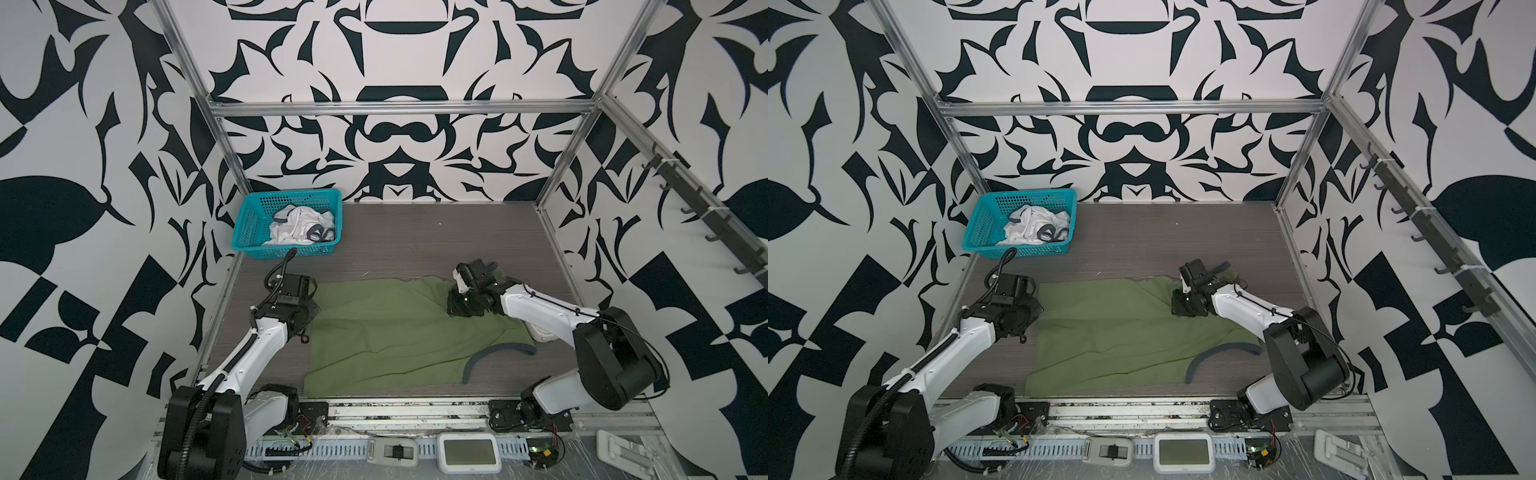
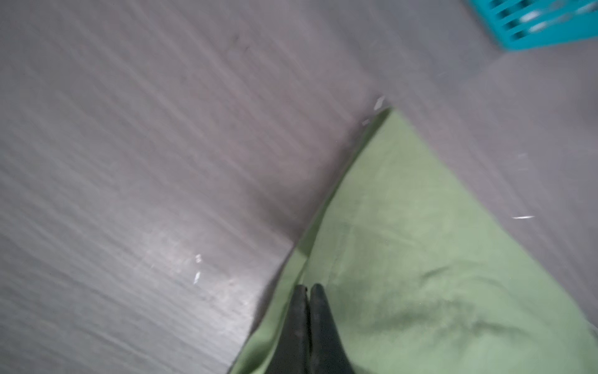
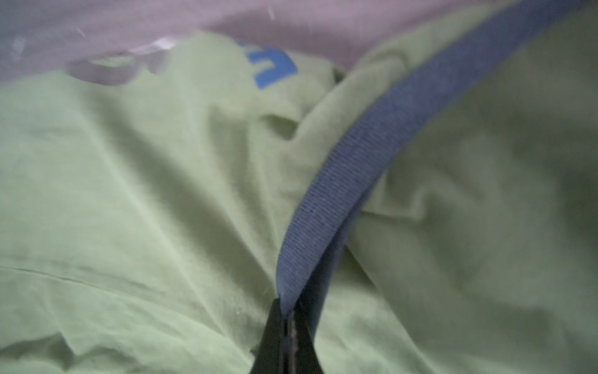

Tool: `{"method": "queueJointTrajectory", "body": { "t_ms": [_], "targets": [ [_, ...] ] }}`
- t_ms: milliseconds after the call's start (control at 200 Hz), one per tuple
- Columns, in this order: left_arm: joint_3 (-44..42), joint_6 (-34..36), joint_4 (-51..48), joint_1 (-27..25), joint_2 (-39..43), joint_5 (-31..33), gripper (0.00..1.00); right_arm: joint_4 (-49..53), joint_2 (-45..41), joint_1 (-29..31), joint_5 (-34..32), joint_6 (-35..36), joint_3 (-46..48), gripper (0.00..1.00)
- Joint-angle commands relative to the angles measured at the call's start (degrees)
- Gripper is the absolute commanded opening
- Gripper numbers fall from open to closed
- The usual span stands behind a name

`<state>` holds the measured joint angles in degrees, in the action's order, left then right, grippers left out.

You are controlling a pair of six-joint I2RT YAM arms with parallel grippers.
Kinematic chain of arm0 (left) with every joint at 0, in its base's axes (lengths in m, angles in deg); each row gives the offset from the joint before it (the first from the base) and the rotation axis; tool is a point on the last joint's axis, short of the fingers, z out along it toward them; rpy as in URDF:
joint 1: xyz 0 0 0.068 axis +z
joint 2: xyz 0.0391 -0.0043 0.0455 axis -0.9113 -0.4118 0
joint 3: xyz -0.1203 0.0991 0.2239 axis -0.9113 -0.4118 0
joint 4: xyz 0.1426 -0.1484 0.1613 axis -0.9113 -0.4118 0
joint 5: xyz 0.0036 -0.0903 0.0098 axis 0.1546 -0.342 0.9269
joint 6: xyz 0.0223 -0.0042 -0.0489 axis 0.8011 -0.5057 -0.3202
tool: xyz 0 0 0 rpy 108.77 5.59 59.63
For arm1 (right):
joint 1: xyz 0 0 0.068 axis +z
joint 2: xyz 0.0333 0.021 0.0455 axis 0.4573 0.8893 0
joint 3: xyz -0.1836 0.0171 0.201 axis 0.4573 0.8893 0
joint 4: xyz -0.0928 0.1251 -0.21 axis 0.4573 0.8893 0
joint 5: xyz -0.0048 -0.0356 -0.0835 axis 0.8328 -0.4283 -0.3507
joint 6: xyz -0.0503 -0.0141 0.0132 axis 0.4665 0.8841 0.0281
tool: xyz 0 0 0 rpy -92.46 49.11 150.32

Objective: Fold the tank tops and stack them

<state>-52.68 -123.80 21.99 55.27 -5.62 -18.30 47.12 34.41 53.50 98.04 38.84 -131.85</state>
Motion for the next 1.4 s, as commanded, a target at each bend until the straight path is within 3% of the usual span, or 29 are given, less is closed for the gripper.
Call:
{"method": "queueJointTrajectory", "body": {
  "t_ms": [0, 95, 175, 290, 440, 685, 1030, 1395],
  "targets": [
    [-0.8, -3.1, -1.8, 0.0, -1.6, 0.4, 0.06, -2.1, -1.0, 0.3, -0.5, -1.6, 1.3, 0.04],
    [1.0, -2.2, -3.6, 0.0, -3.5, 0.2, 0.30, -1.2, -1.1, 0.3, -0.8, -1.2, -0.2, 0.17],
    [3.2, -1.3, -5.7, 0.0, -2.1, 1.4, 0.46, 1.7, -2.8, 0.0, -3.3, 0.2, -2.9, 0.36],
    [7.0, -0.9, -9.6, -0.1, 2.3, 4.9, 0.59, 5.9, -5.2, -3.3, -5.9, 2.3, -7.3, 0.55],
    [9.0, 0.7, -5.3, -2.1, 3.5, 0.7, 0.60, 9.4, -3.1, -12.0, -6.9, 0.7, -13.3, 0.58],
    [14.7, 1.5, 1.0, -10.7, -12.5, -4.1, 0.61, 8.6, 10.4, -22.0, -5.1, -5.2, -23.3, 0.57],
    [15.6, 1.2, 5.0, -11.8, -23.6, -4.5, 0.63, 7.9, 23.2, -24.4, -3.3, -8.4, -32.4, 0.62],
    [13.4, -3.7, 3.7, -10.6, -28.1, 2.2, 0.65, 10.4, 27.7, -25.9, -7.6, -9.7, -32.8, 0.62]
  ]
}}
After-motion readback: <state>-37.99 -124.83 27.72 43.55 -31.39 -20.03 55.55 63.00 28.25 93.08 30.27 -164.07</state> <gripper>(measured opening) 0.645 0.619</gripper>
